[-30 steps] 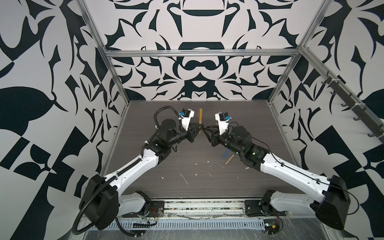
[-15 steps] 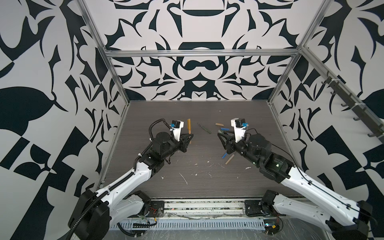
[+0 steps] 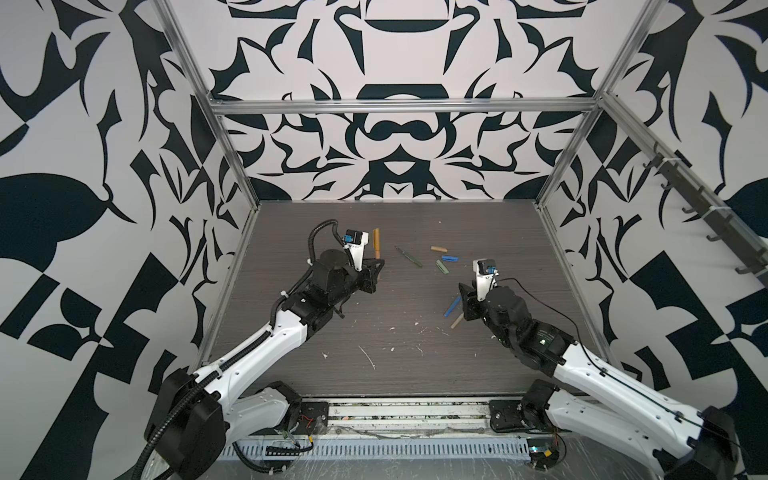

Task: Insert the pens into the pen caps
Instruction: 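Open the right gripper and move it toward the blue pen, then lower the capped pen and open the left gripper while right hovers over blue pen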

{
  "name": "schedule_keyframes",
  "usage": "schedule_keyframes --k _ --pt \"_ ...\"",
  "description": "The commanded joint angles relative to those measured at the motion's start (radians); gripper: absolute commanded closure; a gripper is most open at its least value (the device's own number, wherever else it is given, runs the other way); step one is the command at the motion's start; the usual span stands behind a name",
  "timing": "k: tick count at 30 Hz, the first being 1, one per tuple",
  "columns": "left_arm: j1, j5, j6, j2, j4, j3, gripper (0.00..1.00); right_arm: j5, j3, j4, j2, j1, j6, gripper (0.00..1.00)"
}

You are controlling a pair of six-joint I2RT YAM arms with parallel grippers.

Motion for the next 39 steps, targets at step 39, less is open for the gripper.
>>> schedule_keyframes --k 39 --pt "0.129 -0.104 -0.047 1.045 -0.867 1.005 1.00 0.174 -0.138 0.455 0.307 -0.112 0.172 0.67"
